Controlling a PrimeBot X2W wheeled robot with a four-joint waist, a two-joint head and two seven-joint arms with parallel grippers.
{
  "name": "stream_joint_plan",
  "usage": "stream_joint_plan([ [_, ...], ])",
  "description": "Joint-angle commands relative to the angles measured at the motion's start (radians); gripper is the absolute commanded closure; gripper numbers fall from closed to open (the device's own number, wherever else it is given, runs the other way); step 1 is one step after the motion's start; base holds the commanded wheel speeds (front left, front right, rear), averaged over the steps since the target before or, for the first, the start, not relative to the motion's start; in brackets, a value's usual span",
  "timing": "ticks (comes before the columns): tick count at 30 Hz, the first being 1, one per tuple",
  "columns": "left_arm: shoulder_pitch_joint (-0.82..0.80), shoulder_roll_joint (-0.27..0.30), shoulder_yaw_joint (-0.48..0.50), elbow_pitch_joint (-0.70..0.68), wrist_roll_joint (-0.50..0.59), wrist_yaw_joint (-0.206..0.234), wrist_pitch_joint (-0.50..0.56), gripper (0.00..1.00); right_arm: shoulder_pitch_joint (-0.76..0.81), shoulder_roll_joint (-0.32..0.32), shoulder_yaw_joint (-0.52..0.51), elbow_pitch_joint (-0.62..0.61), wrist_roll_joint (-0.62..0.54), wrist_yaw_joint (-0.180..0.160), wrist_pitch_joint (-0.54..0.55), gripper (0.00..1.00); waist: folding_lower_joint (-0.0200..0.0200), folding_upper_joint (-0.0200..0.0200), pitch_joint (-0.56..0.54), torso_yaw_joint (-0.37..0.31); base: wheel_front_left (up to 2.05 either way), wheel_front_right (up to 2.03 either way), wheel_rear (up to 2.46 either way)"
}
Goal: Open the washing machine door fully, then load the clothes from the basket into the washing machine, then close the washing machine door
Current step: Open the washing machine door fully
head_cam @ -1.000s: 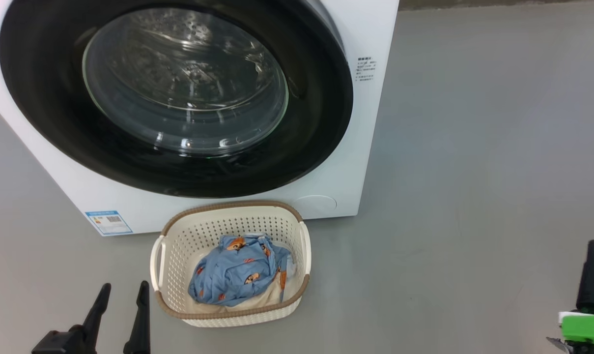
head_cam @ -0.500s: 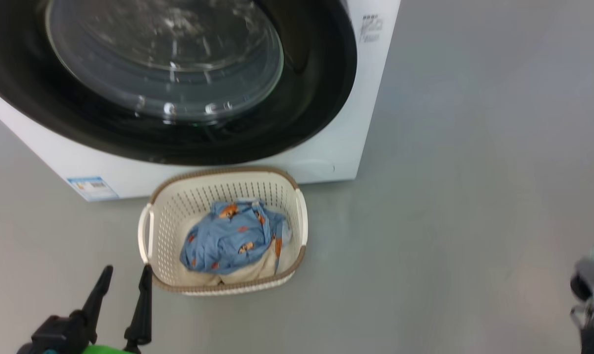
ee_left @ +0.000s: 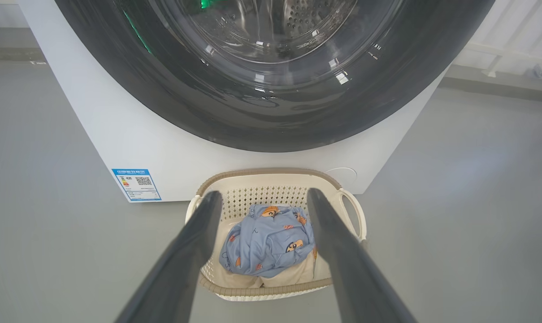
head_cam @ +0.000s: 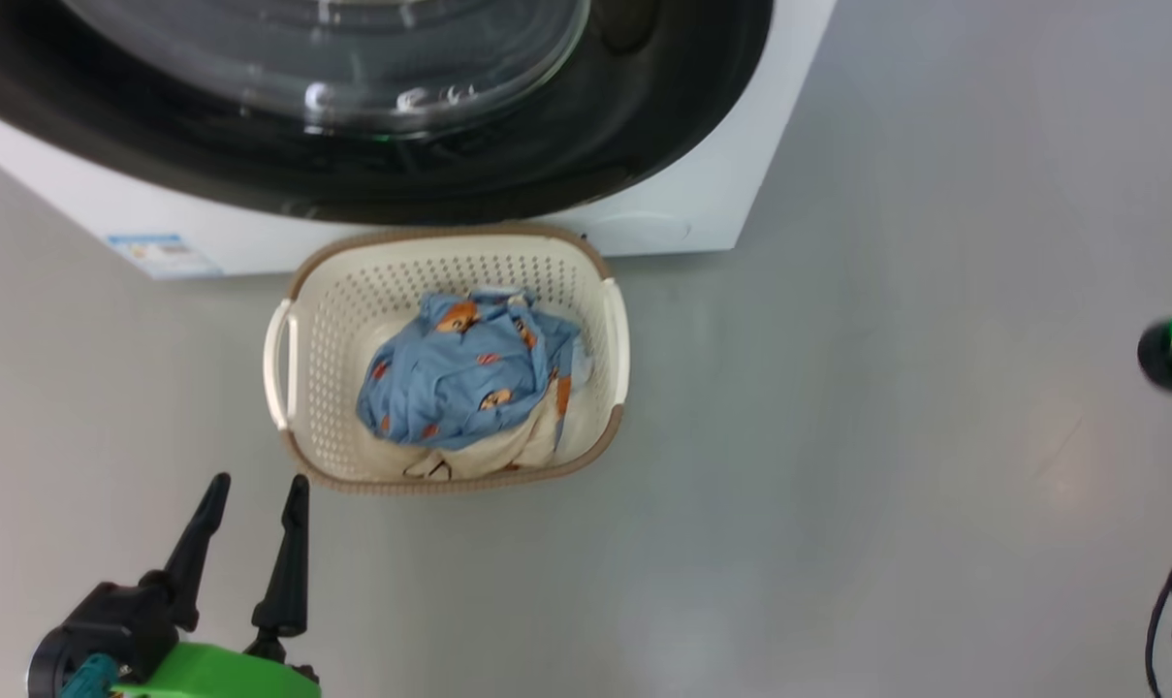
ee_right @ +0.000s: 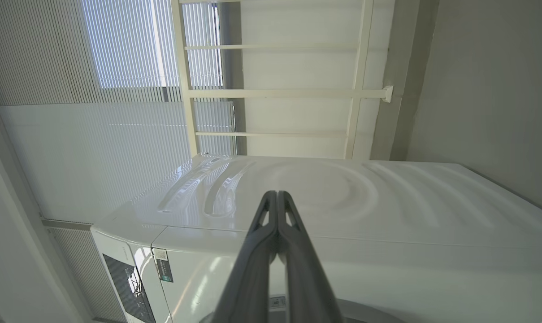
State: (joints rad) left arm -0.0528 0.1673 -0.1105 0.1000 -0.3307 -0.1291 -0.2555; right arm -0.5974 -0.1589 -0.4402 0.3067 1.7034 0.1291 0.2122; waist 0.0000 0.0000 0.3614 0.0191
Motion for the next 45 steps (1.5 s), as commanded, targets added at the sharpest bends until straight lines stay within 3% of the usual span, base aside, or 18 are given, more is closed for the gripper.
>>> stream_joint_plan([
  [1,-0.029,0.013,0.032,-0.028,0.007,-0.002,-0.006,0.0,-0.042,-0.01,0.012,-0.023,-0.018,0.002,0.026,1.0,0.0,0.0,0.042,0.037,0.0,0.0,0.0],
  [20,-0.019,-0.024,-0.007,-0.027,0.0,-0.002,-0.006,0.0,-0.278,-0.009,0.078,0.004,-0.112,0.002,0.24,1.0,0.0,0.0,0.107,0.179,0.0,0.0,0.0],
  [45,-0.04,-0.077,-0.025,-0.04,-0.002,-0.002,-0.006,0.0,-0.404,-0.063,0.197,0.015,-0.167,0.002,0.295,1.0,0.0,0.0,0.179,0.303,0.0,0.0,0.0],
])
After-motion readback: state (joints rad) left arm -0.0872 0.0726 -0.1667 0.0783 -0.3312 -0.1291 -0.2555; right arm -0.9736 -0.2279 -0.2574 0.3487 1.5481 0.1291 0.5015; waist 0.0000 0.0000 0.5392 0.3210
